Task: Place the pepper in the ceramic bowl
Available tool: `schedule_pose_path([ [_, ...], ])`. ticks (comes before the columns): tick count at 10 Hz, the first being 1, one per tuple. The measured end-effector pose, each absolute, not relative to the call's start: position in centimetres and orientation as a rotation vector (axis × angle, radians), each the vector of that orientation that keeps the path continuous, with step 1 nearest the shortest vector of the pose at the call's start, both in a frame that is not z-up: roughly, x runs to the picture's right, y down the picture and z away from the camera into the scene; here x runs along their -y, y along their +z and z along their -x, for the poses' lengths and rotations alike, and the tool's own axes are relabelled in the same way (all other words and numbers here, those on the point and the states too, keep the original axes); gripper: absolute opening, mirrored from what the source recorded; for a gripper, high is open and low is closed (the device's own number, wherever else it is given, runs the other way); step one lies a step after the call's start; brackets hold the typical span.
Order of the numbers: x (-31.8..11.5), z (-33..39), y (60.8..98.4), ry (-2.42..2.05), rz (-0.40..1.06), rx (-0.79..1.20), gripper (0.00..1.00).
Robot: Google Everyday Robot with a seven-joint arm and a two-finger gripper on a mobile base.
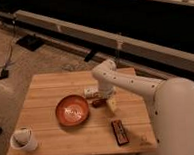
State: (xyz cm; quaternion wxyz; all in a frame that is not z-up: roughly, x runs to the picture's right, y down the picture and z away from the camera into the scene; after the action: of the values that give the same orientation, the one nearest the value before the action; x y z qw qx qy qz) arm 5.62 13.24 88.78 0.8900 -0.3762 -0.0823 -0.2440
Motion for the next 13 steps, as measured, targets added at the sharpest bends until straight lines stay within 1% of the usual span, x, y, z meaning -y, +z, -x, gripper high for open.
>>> schedule_pose_path([
  [2, -13.5, -5.1, 89.6, -0.510, 0.790, 0.154, 0.79],
  [3, -13.7, -5.1, 89.9, -0.509, 0.796, 0.148, 0.74],
  [5, -13.6, -5.2, 90.0, -0.499, 0.798, 0.149, 0.54],
  [6, -13.5, -5.3, 89.8, -0.484, 0.791, 0.162, 0.42],
  [7, -13.4, -5.4, 89.5, -0.477, 0.786, 0.168, 0.35],
  [9, -12.7, -5.4, 88.9, -0.454, 0.755, 0.193, 0.12],
  [10, -12.4, -5.3, 88.5, -0.447, 0.744, 0.204, 0.04],
  [11, -11.9, -5.1, 88.1, -0.449, 0.737, 0.198, 0.00],
  [13, -9.8, -4.6, 86.0, -0.467, 0.719, 0.179, 0.00],
])
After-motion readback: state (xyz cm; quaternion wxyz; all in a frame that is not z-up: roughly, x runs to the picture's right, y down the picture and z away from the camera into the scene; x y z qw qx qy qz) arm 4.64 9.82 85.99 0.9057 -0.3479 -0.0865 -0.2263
